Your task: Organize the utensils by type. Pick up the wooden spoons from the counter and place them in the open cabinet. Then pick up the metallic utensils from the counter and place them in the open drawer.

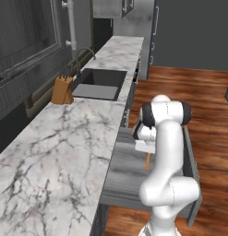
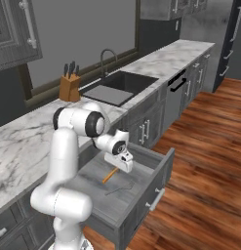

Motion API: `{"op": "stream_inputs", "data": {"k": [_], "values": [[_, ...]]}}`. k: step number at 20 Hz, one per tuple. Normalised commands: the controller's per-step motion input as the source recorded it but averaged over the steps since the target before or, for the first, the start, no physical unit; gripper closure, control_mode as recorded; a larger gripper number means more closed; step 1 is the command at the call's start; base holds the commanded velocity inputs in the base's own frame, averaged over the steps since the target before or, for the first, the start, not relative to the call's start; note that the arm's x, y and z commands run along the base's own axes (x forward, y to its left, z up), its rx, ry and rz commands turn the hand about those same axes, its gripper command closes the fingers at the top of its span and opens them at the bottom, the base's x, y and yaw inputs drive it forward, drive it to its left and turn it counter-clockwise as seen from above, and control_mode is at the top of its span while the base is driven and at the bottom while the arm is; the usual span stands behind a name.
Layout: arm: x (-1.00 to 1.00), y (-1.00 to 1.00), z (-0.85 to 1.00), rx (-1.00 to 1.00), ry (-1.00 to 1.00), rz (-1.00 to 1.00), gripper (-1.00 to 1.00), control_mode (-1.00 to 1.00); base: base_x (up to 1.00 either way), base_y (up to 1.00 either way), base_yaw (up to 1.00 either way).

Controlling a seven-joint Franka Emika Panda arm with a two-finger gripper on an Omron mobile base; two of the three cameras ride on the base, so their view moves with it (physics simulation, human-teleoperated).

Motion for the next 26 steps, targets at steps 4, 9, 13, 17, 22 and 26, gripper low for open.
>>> {"op": "stream_inputs", "data": {"k": [4,9,13,17,22,26], "values": [[0.19,0.01,-0.49,0.00,0.07,0.00,1.00,-1.00,0.00,0.00,0.00],[0.03,0.00,-0.37,0.00,0.07,0.02,-1.00,-1.00,0.00,0.00,0.00],[0.00,0.00,-0.35,0.00,0.08,0.04,-1.00,-1.00,0.00,0.00,0.00],[-0.01,-0.01,0.04,0.04,-0.03,0.10,-1.00,-1.00,0.00,0.00,0.00],[-0.10,-0.02,0.62,0.02,-0.08,0.14,-1.00,-1.00,0.00,0.00,0.00],[-0.18,0.00,0.84,0.00,-0.06,0.11,-1.00,-1.00,0.00,0.00,0.00]]}}
